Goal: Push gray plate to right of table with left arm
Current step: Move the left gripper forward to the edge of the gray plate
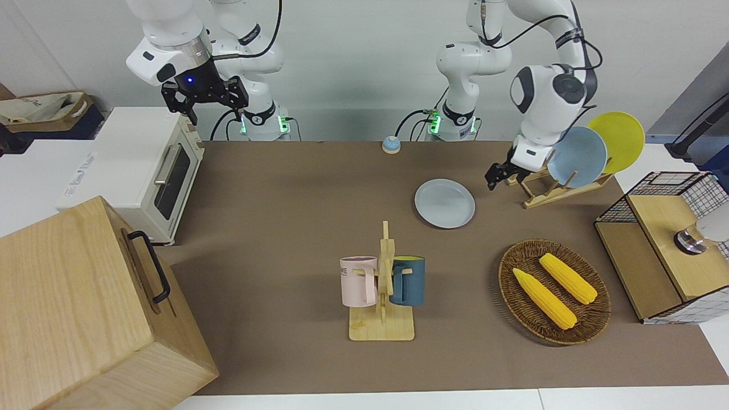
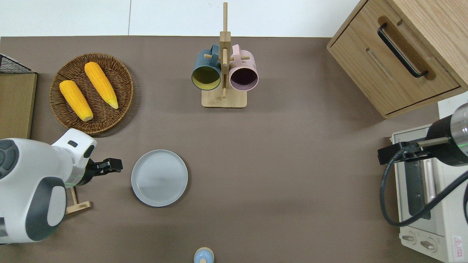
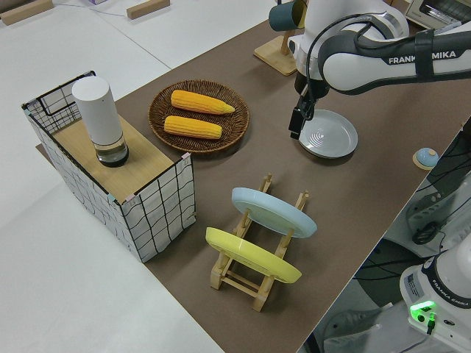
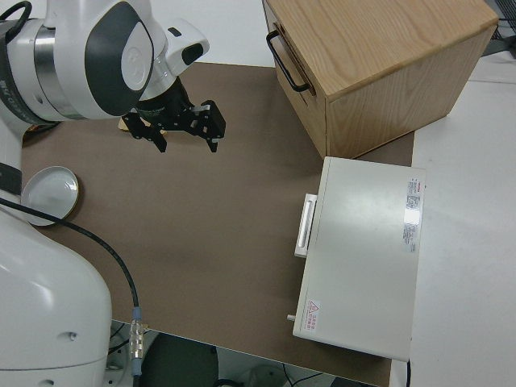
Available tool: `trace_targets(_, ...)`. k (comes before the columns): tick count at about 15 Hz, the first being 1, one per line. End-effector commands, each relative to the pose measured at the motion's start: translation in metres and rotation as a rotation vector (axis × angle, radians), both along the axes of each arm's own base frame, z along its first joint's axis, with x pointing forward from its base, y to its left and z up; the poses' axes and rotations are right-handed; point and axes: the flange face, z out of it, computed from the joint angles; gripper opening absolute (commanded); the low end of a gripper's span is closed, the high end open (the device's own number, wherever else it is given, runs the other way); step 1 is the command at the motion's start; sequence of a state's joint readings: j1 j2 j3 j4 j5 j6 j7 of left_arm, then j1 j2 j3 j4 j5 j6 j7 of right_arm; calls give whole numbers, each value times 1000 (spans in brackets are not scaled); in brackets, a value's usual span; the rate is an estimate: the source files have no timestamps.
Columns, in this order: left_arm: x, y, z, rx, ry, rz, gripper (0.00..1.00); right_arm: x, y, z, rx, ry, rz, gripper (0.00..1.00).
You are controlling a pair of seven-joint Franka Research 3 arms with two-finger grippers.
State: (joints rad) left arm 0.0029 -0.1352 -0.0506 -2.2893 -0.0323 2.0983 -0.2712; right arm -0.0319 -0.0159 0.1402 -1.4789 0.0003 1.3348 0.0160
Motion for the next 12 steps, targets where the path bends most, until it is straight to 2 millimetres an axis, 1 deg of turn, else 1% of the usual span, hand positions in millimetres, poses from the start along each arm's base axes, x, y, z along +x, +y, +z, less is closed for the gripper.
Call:
trace_targets(1,-23,-25,-26,-13,-44,16,991,-3,-2,4,2,4,-15,983)
trace_targets(3,-32,-34,-47,-11,-60,16,989,-3,-1,4,2,4,-14,983)
trace_targets(7,-39,-38,-74,-8,-45,5,987,-3,-1,4,1,4,-15,983)
trace_targets(8,-40,-38,-79,-9,-50,7,987,-3,-1,4,2,4,-14,983)
trace_targets(10,-41,-43,-90,-9,-48,-3,977,-3,-1,4,2,4,-14,983)
trace_targets(12,-42,-44,-92,-8,-49,0,956,-3,-1,4,2,4,-14,983)
